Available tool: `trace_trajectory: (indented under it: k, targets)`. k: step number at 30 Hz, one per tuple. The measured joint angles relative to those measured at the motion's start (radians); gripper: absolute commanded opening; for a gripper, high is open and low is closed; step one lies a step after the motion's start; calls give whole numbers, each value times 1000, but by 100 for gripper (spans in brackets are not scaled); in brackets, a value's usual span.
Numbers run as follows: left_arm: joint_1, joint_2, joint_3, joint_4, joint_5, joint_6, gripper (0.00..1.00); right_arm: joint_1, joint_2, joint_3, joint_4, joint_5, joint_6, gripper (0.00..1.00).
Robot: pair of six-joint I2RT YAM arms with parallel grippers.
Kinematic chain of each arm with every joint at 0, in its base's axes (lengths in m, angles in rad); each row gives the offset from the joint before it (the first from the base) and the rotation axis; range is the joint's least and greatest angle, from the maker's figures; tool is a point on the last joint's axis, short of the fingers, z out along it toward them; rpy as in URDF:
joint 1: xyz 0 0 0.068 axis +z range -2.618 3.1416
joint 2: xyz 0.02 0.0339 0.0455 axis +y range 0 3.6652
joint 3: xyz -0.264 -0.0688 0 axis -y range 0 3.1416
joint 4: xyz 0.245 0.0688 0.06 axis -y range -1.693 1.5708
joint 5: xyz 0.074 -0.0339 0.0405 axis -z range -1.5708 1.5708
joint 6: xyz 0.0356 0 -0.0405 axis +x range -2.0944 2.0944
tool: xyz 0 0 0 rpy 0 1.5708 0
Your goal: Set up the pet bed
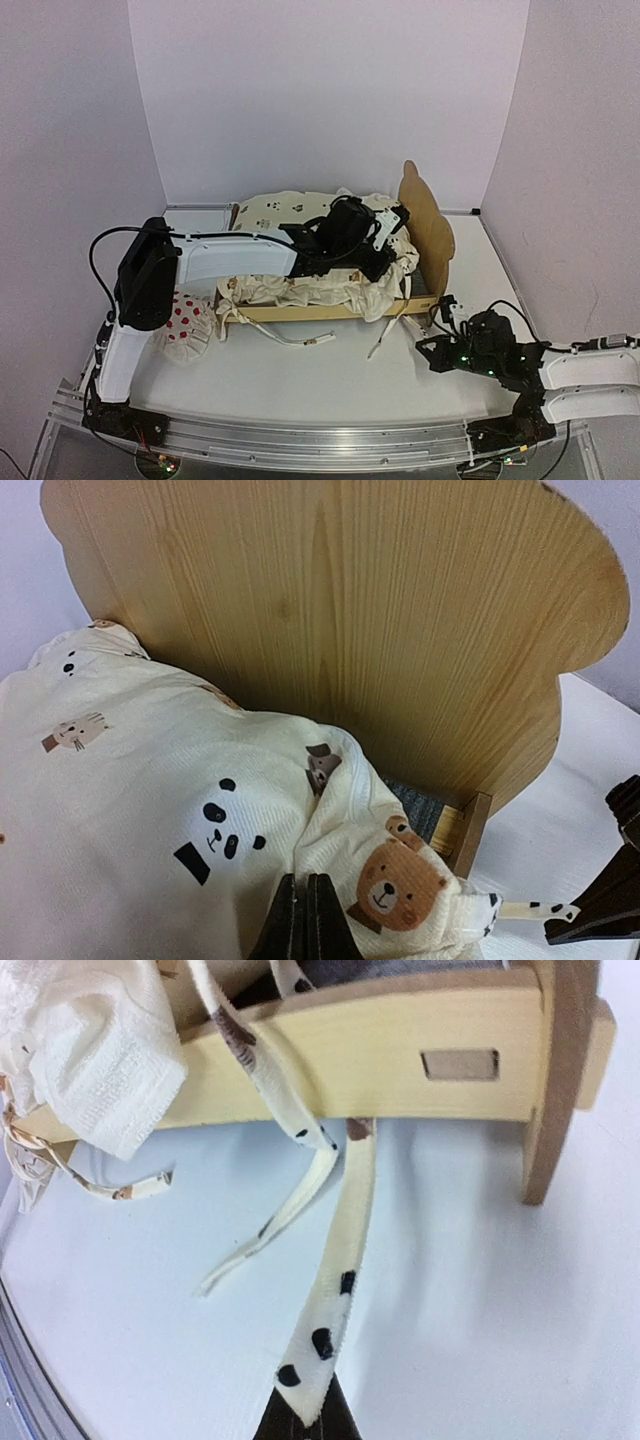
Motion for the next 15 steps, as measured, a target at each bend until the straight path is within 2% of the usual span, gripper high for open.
trace_trajectory:
  k: [4,6,7,10,13,15]
  targets:
    - [-8,46,35,-30,1,-6,12,0,-105,0,-193,-11,28,0]
    - [-9,60,38,-33,3,-6,23,0,-145,0,-270,-20,44,0]
    - [-9,66,40,-40,3,-11,29,0,-164,0,-304,-24,51,0]
    - [-15,78,58,-74,0,-16,57,0,-207,11,-401,-41,62,0]
    - [-32,78,89,-122,-9,-19,81,0,-255,38,-492,-53,64,0]
    - [-44,78,113,-157,-21,-17,93,0,-306,51,-540,-57,67,0]
